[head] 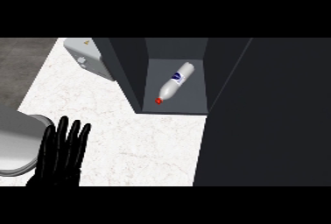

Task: Pick up the bottled water, place it into the cabinet and close the cabinet

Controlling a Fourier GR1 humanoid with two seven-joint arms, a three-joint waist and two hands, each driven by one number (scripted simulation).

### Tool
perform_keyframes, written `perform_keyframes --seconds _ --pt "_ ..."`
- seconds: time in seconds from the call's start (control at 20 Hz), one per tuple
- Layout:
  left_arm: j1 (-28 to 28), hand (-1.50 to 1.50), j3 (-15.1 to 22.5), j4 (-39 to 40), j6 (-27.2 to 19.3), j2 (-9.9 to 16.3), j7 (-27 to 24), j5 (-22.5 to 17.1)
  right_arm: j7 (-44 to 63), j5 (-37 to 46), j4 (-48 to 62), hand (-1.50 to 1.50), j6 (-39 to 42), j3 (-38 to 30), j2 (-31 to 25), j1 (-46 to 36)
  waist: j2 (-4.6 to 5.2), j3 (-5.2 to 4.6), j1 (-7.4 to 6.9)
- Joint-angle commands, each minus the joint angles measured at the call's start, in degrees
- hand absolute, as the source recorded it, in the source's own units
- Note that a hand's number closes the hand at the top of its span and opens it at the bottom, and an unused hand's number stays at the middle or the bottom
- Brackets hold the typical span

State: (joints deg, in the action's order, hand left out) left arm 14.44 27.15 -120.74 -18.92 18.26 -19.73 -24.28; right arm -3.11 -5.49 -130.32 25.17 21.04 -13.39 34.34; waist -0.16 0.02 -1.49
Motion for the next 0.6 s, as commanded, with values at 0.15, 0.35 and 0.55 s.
perform_keyframes --seconds 0.15,0.35,0.55 --pt "13.88 -1.5 -6.02 -8.37 5.1 5.64 -4.52 -4.73 0.23 8.26 -2.95 1.5 2.07 12.83 0.55 0.3 -0.32 -0.09 0.57" --pt "18.43 -1.5 -10.65 -9.76 9.26 7.38 -5.92 -9.31 5.92 12.07 -5.2 1.5 -0.03 19.41 3.16 -1.57 -0.31 -0.18 0.04" --pt "24.72 -1.5 -14.7 -11.59 14.34 9.4 -9.05 -11.94 10.03 14.46 -5.01 1.5 -2.02 22.98 6.56 -3.87 -0.36 -0.23 -0.83"
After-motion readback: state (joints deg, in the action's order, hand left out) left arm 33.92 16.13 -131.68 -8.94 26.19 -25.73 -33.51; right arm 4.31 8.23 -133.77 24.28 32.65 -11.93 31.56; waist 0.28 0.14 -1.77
